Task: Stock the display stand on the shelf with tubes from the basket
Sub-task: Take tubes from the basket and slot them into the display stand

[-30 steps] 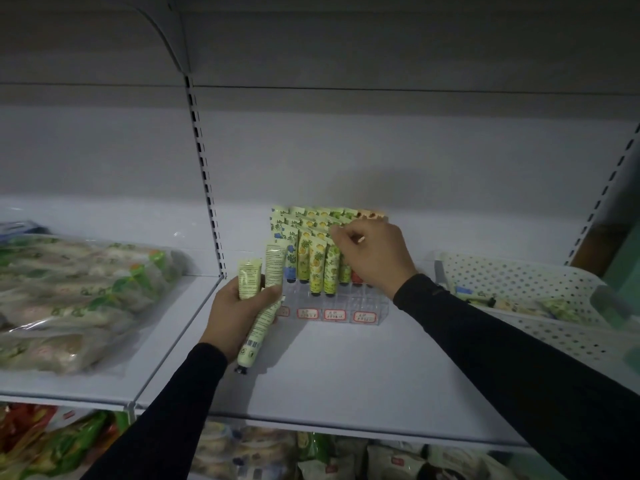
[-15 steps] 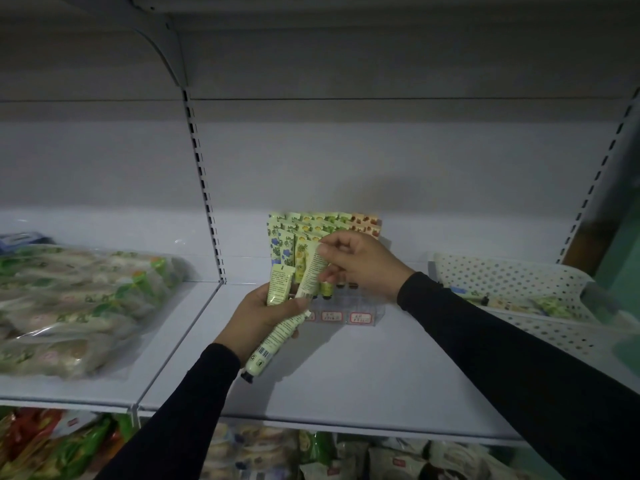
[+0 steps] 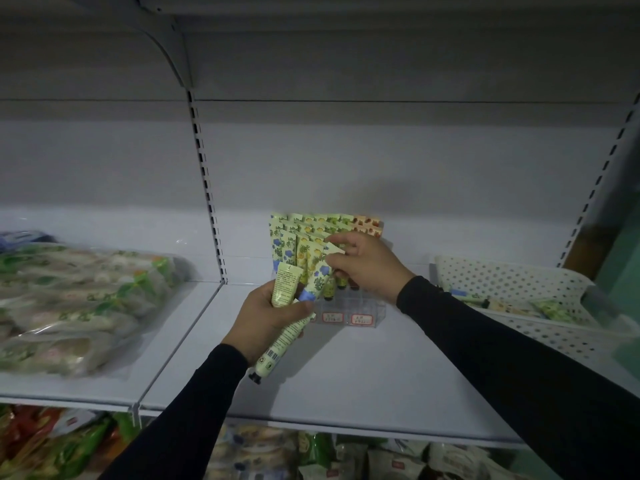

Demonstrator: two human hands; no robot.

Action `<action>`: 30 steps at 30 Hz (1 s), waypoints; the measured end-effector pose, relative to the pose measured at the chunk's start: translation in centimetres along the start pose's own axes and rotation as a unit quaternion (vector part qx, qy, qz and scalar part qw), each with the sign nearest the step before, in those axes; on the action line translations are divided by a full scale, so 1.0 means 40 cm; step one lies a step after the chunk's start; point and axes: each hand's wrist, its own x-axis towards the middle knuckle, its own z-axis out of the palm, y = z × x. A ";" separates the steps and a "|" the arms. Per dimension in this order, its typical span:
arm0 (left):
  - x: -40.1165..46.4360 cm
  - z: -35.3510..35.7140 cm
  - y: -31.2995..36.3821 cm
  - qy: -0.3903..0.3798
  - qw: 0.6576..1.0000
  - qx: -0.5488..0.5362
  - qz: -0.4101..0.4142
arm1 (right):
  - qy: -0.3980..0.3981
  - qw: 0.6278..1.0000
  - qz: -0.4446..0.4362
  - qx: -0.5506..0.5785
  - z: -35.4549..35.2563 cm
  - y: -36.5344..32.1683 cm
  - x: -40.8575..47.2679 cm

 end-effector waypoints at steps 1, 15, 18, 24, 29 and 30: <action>0.000 0.001 0.000 0.000 1.000 -0.005 0.002 | 0.002 1.000 0.010 0.016 0.001 0.000 0.001; 0.021 -0.091 -0.063 0.074 0.993 -0.039 -0.081 | 0.155 0.983 -0.072 -0.072 -0.052 0.004 0.003; 0.027 -0.104 -0.079 0.132 0.988 -0.011 -0.079 | 0.187 0.971 -0.089 -0.118 -0.066 0.011 0.005; 0.030 -0.108 -0.087 0.189 0.981 0.023 -0.032 | 0.207 0.957 -0.111 -0.170 -0.070 0.028 0.018; 0.029 -0.113 -0.100 0.204 0.978 0.038 -0.009 | 0.214 0.956 -0.096 -0.177 -0.069 0.038 0.038; 0.030 -0.115 -0.101 0.200 0.979 0.040 -0.007 | 0.213 0.957 -0.092 -0.175 -0.070 0.039 0.041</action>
